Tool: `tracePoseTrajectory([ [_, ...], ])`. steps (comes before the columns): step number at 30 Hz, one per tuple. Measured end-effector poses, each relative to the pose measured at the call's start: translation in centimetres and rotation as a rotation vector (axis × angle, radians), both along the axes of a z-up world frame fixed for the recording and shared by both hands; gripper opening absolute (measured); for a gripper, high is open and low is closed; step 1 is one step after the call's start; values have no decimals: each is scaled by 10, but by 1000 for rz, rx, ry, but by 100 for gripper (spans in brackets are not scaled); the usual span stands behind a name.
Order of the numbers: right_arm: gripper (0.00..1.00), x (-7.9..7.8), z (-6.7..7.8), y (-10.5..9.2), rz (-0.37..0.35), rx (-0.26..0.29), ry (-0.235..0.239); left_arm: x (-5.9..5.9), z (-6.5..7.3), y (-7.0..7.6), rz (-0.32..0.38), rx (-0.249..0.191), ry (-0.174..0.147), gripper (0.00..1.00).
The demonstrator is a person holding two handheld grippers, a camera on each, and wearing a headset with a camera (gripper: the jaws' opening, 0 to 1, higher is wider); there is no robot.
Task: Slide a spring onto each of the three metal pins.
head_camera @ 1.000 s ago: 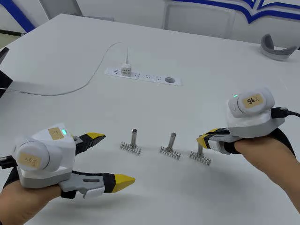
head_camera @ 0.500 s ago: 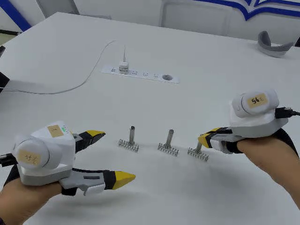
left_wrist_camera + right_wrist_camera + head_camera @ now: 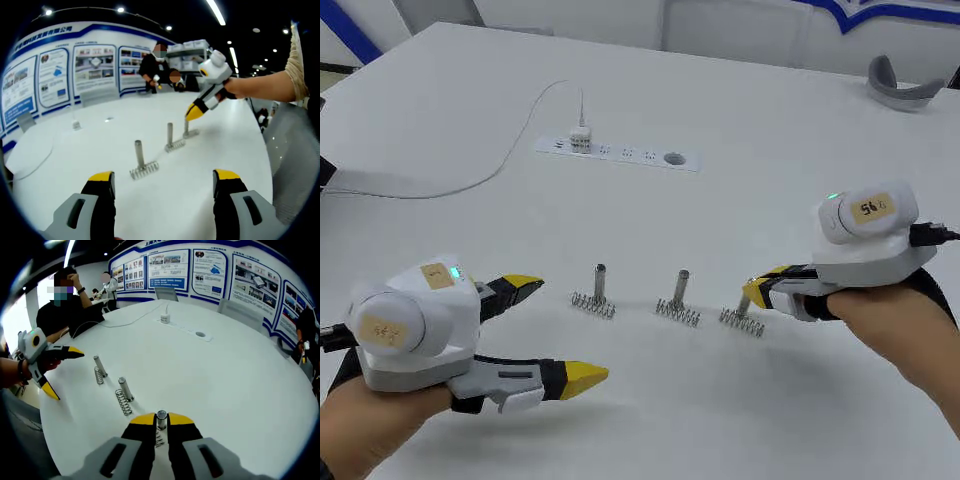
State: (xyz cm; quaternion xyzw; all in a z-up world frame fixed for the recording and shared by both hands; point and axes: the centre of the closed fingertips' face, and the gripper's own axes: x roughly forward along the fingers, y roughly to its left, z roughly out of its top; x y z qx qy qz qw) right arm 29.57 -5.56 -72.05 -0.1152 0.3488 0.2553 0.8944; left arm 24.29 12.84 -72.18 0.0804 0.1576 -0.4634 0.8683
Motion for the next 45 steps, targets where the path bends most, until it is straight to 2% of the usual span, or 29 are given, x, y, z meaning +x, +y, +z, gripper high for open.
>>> tracePoseTrajectory([
  [23,11,-4,1,-2,10,4,-13,-3,3,-3,-4,2,-3,82],
  [35,16,-4,7,-10,33,-1,-47,-2,4,-3,-4,-1,-6,82],
  [45,18,-9,2,-18,72,14,-33,-1,5,-2,0,0,-7,82],
])
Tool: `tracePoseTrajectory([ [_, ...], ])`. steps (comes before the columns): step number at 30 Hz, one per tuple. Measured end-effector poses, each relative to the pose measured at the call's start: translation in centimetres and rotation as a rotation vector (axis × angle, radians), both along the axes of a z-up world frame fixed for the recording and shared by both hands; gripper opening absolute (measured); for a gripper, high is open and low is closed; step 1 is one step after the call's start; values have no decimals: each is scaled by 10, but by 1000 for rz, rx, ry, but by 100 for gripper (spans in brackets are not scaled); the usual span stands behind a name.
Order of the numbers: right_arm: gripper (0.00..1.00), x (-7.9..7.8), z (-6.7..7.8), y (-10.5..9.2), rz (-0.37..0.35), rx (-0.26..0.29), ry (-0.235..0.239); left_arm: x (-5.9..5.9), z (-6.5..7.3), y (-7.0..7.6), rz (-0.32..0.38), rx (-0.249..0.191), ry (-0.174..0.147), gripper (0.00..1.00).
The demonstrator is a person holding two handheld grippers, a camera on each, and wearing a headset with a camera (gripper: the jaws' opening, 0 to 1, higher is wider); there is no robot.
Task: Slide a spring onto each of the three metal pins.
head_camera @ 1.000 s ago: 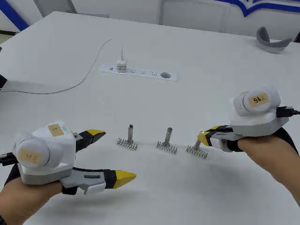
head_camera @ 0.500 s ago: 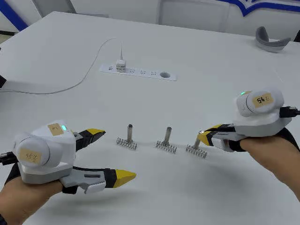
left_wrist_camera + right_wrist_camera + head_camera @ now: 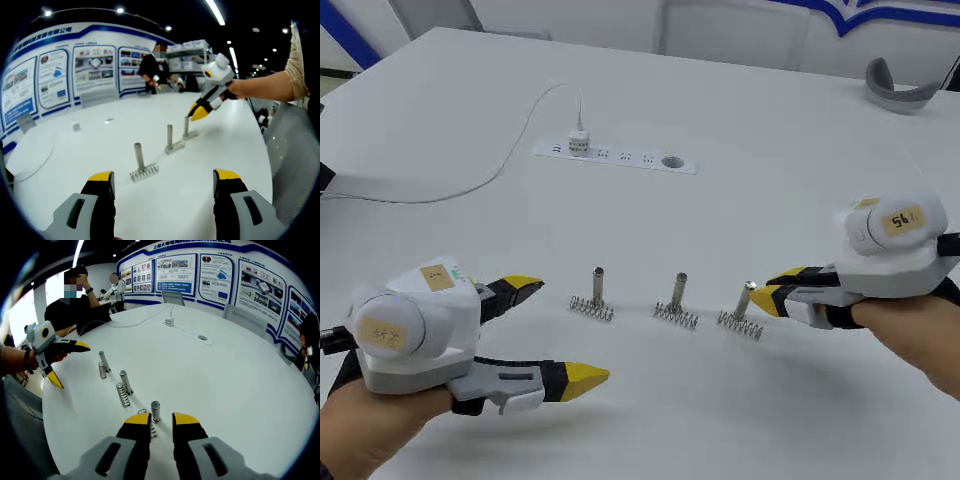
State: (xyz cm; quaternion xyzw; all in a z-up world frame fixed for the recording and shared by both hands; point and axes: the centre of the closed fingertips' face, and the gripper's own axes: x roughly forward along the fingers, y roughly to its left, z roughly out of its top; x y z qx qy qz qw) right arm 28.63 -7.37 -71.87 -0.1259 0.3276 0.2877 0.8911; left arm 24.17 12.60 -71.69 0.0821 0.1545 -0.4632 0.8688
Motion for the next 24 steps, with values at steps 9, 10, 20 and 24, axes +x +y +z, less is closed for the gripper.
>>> tracePoseTrajectory([
  [9,18,-9,-11,0,51,11,31,0,0,-2,-3,2,-2,82],
  [10,18,-10,-12,1,57,10,34,0,0,-2,-2,2,-2,82],
  [20,18,-16,-28,7,139,-15,67,0,-1,2,3,10,3,81],
  [24,18,-17,-31,9,165,-26,75,0,-3,2,4,10,5,81],
])
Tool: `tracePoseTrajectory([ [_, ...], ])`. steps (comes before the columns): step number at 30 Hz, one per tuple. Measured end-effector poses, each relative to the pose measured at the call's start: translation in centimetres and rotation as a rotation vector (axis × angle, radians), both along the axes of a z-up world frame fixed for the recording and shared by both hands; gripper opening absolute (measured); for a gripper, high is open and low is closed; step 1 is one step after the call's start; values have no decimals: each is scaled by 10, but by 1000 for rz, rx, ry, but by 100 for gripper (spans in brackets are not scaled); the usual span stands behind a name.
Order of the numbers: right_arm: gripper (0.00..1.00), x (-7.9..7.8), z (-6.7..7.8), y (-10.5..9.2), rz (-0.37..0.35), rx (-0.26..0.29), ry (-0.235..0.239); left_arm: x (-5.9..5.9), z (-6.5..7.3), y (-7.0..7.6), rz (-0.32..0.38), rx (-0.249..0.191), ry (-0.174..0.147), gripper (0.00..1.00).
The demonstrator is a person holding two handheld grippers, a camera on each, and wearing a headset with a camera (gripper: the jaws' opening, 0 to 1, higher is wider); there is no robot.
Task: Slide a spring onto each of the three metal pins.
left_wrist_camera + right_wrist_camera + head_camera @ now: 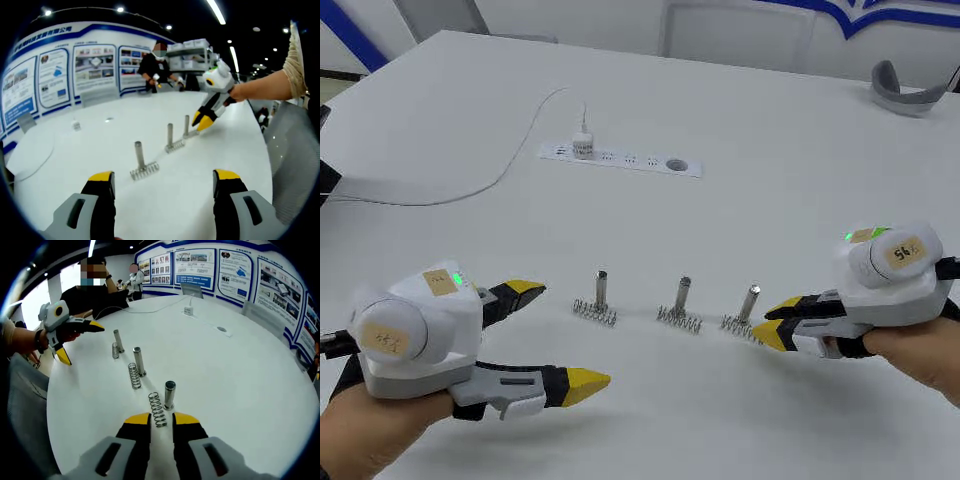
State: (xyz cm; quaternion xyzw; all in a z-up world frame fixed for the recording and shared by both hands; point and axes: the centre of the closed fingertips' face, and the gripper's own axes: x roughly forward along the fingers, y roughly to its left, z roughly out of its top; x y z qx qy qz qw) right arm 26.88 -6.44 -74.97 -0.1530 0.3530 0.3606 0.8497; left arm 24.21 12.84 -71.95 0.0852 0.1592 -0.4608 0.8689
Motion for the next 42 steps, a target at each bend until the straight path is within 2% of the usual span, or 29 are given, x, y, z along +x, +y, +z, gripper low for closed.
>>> tracePoseTrajectory([
  [15,15,-3,-10,2,97,-67,23,0,-3,1,2,2,4,81],
  [42,12,-4,-20,2,133,-87,79,-1,-5,2,14,-5,6,81],
])
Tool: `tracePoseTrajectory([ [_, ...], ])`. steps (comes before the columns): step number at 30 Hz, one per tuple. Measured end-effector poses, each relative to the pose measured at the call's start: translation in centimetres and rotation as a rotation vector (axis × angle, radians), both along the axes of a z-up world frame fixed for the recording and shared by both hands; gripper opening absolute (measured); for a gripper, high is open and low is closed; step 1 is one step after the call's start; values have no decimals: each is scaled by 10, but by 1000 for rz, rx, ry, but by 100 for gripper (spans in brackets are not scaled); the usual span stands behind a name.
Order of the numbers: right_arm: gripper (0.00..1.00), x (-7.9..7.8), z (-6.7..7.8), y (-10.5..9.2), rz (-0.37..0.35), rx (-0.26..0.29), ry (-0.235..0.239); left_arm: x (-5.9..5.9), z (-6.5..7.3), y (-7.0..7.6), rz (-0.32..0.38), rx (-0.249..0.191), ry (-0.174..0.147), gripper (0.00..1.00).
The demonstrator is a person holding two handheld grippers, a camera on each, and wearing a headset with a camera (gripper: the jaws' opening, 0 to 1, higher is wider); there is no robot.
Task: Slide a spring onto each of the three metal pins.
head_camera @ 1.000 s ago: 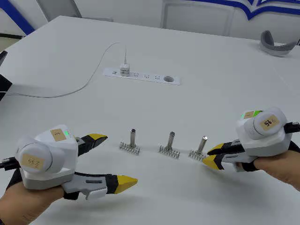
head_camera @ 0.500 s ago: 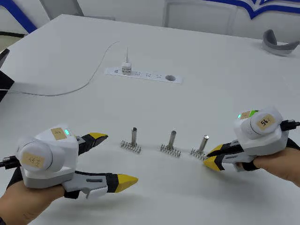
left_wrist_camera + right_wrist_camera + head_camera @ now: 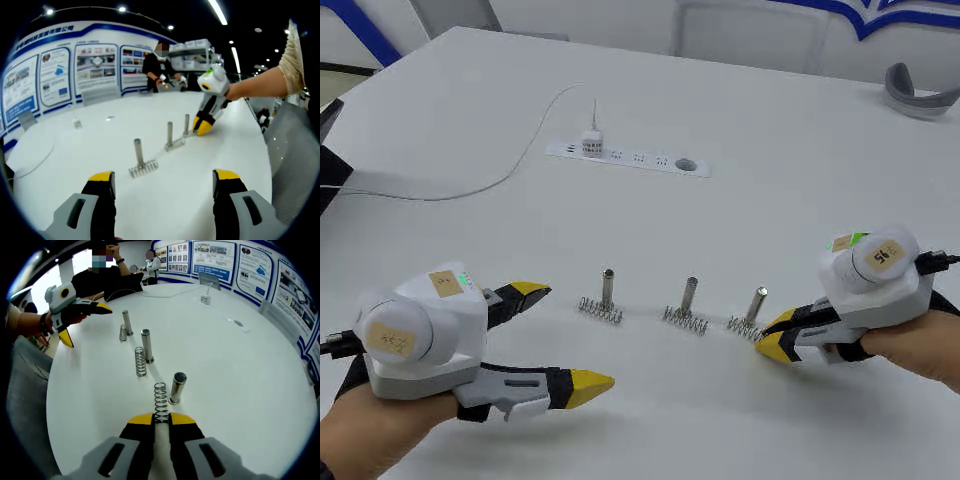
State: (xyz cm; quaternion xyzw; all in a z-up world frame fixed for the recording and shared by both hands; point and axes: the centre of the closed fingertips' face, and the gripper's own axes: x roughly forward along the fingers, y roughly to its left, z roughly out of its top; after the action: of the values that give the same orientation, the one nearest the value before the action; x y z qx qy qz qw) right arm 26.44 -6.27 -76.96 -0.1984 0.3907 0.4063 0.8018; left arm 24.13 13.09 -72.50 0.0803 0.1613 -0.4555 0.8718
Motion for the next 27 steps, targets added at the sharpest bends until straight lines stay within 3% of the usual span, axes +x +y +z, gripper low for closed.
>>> tracePoseTrajectory([
  [13,12,-4,7,1,12,-11,-6,-4,0,-1,-6,-8,4,79],
  [27,12,-21,25,21,103,-11,-10,-11,-1,-14,-43,-17,10,74],
])
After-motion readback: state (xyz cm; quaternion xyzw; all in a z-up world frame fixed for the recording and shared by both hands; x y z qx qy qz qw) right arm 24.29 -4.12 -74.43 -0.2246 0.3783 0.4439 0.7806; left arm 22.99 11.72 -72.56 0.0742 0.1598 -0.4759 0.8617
